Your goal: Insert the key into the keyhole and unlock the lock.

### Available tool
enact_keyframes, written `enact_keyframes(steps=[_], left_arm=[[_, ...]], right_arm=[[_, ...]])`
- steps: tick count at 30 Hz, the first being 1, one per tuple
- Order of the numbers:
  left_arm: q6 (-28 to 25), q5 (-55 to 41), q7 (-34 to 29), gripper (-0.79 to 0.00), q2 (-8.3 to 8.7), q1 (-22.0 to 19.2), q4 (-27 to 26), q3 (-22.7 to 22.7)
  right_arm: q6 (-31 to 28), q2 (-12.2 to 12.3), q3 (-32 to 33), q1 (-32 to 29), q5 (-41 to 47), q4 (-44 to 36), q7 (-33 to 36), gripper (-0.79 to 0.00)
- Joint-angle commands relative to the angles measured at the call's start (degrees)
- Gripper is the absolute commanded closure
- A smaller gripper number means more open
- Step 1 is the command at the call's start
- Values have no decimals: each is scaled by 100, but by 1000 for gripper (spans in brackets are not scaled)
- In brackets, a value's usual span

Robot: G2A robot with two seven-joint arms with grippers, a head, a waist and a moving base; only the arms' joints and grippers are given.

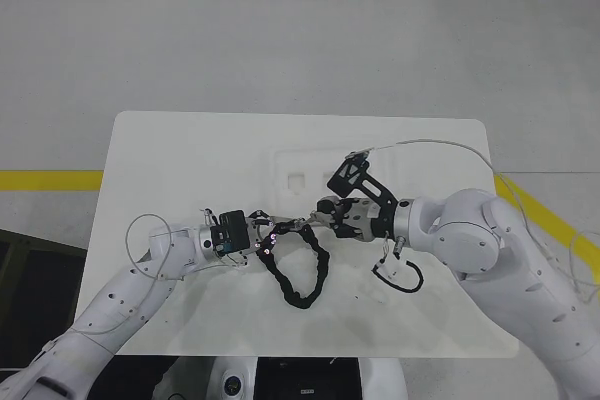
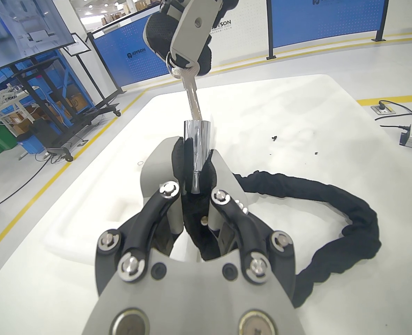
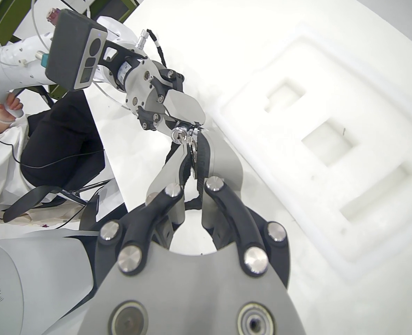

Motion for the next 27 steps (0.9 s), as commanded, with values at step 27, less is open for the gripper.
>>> enact_keyframes(steps=[27], left_arm=[[8, -81, -58, 0, -70, 110, 7, -166]], right_arm=[[264, -230, -432, 260, -251, 61, 55, 0]])
